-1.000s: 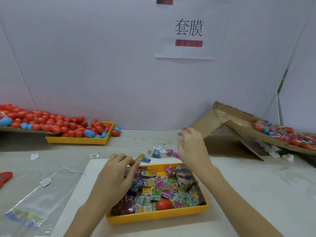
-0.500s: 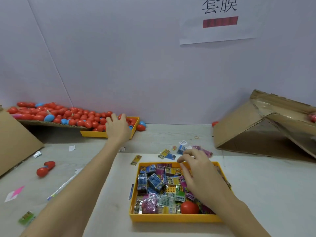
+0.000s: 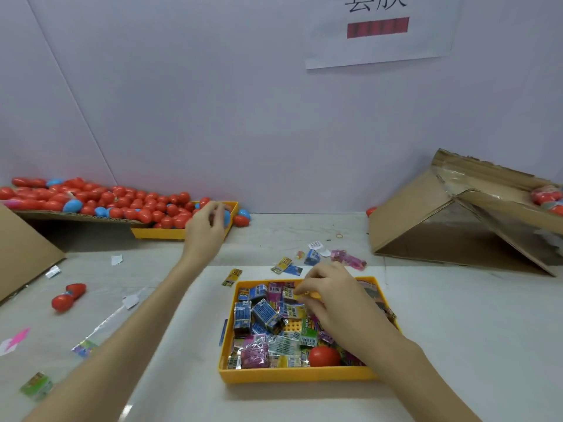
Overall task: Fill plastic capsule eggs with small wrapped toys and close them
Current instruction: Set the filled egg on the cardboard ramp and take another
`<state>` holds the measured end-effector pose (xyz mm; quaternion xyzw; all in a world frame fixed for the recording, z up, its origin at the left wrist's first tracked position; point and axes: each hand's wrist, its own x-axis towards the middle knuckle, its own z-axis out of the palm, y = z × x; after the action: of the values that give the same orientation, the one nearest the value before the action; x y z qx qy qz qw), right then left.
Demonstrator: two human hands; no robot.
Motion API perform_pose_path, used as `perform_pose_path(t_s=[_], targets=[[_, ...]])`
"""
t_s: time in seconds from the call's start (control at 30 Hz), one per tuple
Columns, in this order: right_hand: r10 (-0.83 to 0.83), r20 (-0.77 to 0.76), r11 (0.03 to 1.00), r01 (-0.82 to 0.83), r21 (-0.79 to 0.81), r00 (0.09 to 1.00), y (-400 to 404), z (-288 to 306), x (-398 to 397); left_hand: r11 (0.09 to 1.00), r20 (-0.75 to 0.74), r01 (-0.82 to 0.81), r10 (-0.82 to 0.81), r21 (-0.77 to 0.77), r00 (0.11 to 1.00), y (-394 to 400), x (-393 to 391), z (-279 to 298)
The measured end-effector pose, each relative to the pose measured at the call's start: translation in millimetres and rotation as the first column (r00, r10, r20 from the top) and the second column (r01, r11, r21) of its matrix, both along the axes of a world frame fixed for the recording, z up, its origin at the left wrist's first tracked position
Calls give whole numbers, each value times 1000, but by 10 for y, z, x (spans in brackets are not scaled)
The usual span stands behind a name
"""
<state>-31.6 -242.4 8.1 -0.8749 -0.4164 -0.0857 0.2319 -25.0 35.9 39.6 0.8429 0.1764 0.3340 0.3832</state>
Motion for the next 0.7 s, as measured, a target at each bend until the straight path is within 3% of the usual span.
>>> perform_pose_path(t_s=[0.07, 0.13, 0.17, 0.3, 0.4, 0.57, 0.7], targets=[[8, -9, 998, -8, -55, 1000, 6, 7, -38, 902, 62, 140, -126, -409, 990, -317, -223, -3], [1, -11, 995, -2, -103, 1000, 15, 14, -67, 719, 150, 273, -232, -639, 961, -568, -451, -42], [-1, -5, 993, 0, -120, 1000, 19, 21, -76, 681, 184, 319, -265, -659, 947, -658, -545, -75], [11, 41, 990, -6, -138, 999, 29, 32, -66, 713, 189, 409, -371, -569, 909, -788, -752, -140], [15, 76, 996, -9, -83, 997, 29, 11, -60, 573, 306, 492, -394, -656, 867, -779, -790, -112], [-2, 122, 1000, 5, -23, 992, 38, -19, -62, 647, 214, 472, -438, -599, 873, -811, -813, -101], [-30, 75, 999, 27, 37, 997, 0, 0, -43, 453, 287, 509, -473, -732, 833, -815, -811, -85]])
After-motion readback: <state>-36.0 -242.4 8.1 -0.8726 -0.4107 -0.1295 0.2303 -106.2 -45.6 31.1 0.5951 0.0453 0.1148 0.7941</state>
